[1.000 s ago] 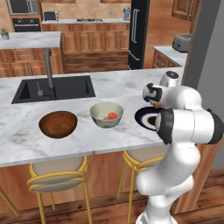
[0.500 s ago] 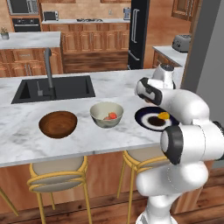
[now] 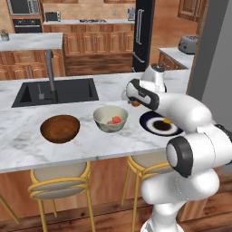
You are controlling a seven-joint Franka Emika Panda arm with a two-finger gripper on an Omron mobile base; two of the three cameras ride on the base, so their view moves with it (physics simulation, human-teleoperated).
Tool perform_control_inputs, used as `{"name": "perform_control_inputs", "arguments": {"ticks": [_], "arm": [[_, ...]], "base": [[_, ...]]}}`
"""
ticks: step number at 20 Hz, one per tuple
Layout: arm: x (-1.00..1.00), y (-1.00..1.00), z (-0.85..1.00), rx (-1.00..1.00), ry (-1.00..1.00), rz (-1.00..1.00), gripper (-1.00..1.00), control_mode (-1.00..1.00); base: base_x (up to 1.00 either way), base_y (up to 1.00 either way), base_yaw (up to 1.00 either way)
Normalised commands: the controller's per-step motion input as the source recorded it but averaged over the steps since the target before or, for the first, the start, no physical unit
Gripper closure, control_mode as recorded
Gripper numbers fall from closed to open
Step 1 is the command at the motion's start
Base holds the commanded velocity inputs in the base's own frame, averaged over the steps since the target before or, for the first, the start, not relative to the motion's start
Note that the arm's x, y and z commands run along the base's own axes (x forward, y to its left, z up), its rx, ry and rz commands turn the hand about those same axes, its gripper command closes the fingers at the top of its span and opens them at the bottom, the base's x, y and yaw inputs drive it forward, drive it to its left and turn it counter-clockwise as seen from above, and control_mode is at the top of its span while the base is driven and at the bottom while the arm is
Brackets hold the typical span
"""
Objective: Take the fruits from the plate on the dining counter and place two fruits in each bowl.
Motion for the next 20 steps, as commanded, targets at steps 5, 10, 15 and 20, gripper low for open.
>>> {"name": "perform_control_inputs", "arguments": {"ticks": [5, 10, 15, 20], "arm": [[0.0, 1.0, 0.04, 0.0, 0.02, 0.19, 1.0, -1.0], [0.0, 1.0, 0.03, 0.0, 0.04, 0.16, 1.0, -1.0], [-0.03, 1.0, 0.0, 0.0, 0.03, 0.11, 1.0, -1.0], [-0.06, 0.97, -0.02, -0.09, 0.04, 0.05, 1.0, -1.0]], "base": [[0.0, 0.0, 0.0], [0.0, 0.0, 0.0], [0.0, 0.0, 0.0], [0.0, 0.0, 0.0]]}}
